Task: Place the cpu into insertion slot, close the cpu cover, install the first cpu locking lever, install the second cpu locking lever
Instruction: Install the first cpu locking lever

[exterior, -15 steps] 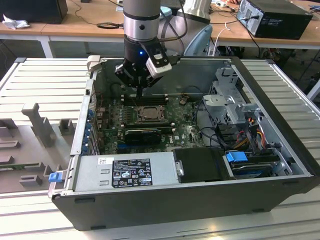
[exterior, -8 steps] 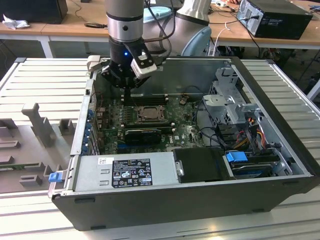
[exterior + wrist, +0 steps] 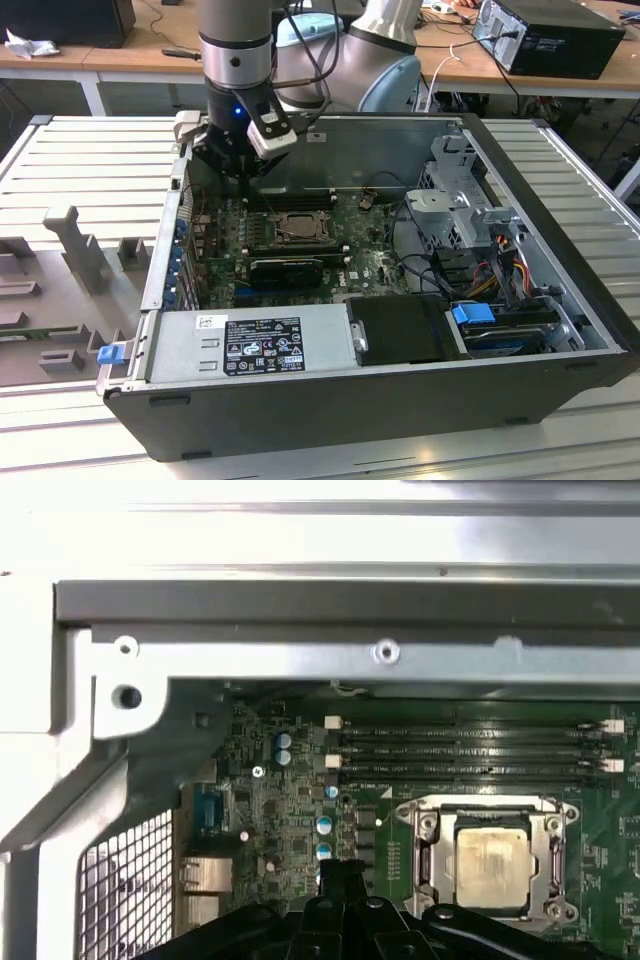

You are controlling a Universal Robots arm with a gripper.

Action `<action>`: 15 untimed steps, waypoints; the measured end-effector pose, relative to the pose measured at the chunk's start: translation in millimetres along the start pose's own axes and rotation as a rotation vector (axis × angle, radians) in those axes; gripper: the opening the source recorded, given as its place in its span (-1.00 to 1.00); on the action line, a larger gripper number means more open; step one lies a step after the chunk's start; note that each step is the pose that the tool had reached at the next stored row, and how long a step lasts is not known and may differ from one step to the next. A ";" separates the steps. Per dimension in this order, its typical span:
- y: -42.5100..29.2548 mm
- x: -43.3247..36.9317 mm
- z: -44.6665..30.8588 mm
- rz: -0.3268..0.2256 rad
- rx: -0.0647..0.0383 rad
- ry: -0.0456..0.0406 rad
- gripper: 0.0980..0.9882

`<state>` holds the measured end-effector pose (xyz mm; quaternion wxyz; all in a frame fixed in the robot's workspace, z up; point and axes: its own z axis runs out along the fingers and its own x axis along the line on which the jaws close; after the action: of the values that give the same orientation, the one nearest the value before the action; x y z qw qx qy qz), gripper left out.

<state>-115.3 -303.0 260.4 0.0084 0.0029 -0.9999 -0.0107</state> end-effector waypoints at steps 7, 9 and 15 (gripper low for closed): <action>17.5 -8.8 2.4 0.000 0.000 -0.0030 -0.98; 18.0 -15.8 2.7 0.000 0.000 -0.0031 -0.98; 18.4 -47.8 3.9 0.000 0.000 -0.0030 -0.98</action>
<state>-67.7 -284.2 256.1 0.0068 0.0030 -0.9999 -0.0106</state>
